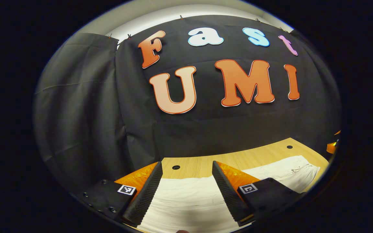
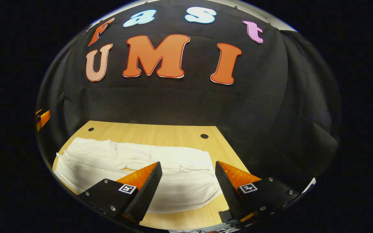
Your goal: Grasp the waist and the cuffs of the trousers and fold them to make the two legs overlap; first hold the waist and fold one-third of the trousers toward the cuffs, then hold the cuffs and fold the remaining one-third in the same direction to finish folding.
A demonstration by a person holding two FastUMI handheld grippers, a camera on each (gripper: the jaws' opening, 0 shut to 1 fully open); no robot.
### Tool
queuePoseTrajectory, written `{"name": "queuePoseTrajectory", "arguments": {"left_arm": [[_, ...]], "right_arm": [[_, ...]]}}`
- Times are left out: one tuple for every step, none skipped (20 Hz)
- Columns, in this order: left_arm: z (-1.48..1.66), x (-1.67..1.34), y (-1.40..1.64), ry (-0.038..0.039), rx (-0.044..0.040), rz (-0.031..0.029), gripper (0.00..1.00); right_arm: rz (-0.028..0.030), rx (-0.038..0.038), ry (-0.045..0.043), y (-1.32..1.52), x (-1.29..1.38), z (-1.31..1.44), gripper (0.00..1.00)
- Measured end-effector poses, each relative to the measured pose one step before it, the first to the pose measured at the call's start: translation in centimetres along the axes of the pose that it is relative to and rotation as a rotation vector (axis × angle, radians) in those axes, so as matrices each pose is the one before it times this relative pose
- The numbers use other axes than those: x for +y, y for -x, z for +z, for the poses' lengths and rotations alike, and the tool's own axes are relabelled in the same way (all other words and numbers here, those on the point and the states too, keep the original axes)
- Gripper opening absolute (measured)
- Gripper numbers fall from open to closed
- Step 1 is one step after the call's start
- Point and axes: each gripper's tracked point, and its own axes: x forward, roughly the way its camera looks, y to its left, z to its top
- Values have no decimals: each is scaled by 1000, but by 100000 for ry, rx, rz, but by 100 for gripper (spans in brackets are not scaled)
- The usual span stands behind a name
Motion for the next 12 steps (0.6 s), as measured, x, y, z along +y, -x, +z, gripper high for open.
{"name": "queuePoseTrajectory", "arguments": {"left_arm": [[-827,315,86,1134,2520,1050,100],[-788,397,-90,965,3569,1277,100],[-1010,730,-105,1151,3283,2257,100],[-757,484,-56,1404,3250,1484,100],[-799,492,17,1297,2982,1739,100],[-630,421,-128,748,3101,1349,100],[-1028,647,-131,886,2795,1627,100],[-1034,543,-150,1143,3695,1278,100],[-1196,882,176,1955,3615,1662,100],[-1121,780,51,2125,4053,1237,100],[-1162,470,-149,2283,3823,1265,98],[-1181,780,-239,2130,4087,1035,100]], "right_arm": [[617,1846,-1506,-301,-433,-450,99],[341,1734,-1596,-373,-425,-468,99],[397,2263,-1817,-366,-449,-592,99],[881,2307,-2207,-392,-371,-503,99],[579,3060,-2281,-383,-588,-694,99],[581,2280,-1745,-405,-446,-564,99],[0,2174,-1118,-596,-253,-455,99],[85,2698,-927,-541,-432,-484,99],[59,2310,-630,-389,-456,-671,99],[458,2000,-496,-344,-330,-451,99],[163,1788,-303,-302,-264,-429,99],[-487,1878,-476,-390,-308,-367,99]]}}
